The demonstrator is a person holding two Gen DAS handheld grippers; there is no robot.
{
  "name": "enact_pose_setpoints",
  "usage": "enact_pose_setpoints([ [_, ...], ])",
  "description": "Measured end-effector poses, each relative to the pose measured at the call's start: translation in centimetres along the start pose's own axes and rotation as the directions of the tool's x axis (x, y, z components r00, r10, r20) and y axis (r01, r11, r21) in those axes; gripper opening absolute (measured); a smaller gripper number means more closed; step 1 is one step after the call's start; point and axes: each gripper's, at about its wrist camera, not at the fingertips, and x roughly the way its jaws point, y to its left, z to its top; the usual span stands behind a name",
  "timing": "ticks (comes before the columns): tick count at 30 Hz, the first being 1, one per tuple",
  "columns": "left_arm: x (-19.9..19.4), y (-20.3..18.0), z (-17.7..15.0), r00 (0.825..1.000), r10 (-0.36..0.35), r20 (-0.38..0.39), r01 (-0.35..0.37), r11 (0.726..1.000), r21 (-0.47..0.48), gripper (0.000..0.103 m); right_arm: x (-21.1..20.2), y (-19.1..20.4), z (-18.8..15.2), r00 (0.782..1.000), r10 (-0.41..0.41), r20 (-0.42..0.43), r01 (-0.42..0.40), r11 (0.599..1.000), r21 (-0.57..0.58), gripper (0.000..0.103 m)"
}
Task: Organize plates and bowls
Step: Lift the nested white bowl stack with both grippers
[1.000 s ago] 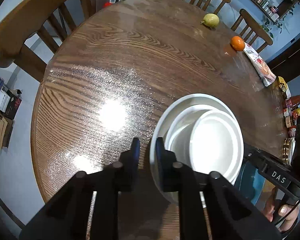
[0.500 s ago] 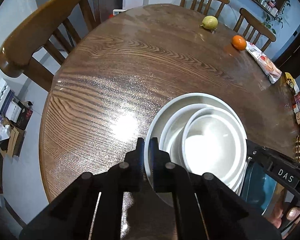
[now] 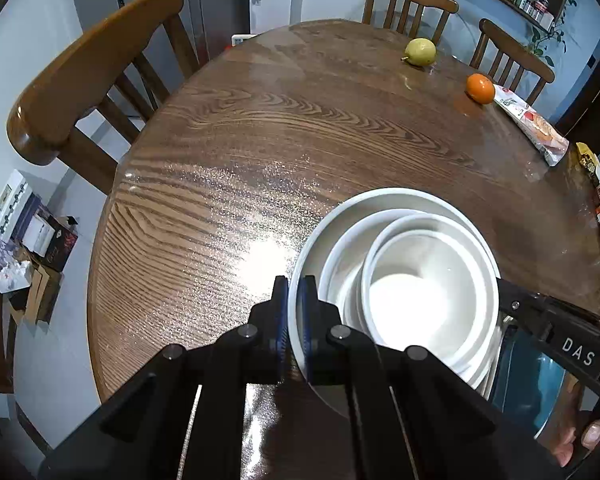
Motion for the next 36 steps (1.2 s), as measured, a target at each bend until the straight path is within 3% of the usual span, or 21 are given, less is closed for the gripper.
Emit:
enact_pose_setpoints([
  [36,-2.1,-0.8,0.5,0.997,0.024,0.073,-0.026,0.999,0.036,0.002,-2.6,0.5,-0.2,0.998,-0.005,0.068,0.006,1.000,-0.013,0.009],
])
